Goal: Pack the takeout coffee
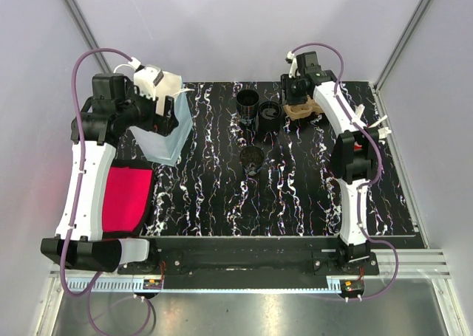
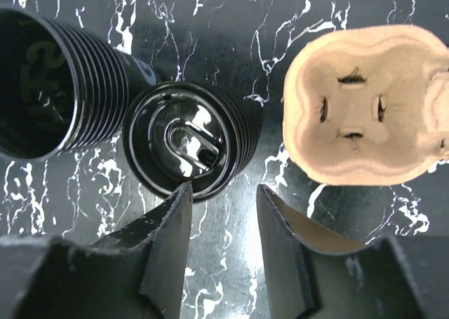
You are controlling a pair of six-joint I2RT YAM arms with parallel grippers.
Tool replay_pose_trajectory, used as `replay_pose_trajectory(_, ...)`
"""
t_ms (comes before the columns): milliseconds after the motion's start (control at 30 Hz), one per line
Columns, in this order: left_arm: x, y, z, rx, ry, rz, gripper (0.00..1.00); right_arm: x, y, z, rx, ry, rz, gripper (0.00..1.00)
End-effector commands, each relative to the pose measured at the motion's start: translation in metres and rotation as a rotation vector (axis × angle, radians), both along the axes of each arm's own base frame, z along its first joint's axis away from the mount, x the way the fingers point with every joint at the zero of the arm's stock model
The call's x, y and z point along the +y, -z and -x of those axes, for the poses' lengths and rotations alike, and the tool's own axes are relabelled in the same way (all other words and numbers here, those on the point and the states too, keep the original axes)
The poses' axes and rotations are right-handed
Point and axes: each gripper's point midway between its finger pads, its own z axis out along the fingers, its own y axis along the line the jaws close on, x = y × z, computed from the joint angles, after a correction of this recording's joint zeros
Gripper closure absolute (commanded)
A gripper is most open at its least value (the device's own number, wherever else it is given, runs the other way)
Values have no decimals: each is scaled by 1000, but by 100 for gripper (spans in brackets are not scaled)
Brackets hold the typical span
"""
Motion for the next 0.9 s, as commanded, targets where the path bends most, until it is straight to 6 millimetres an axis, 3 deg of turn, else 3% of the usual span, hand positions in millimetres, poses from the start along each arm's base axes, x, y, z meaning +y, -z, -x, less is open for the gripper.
replay_pose_trajectory(0,-8,-14,2,-62,47,31,1,3,-11,-13,-54,24,45,54)
replay_pose_trajectory(533,-10,-7,0,-49,53,35,1,13,23,-20,-25,13,138,60)
replay_pose_trajectory(867,-10,-4,0,-47,55,35,1,12,30,-17,-14,14,157,72)
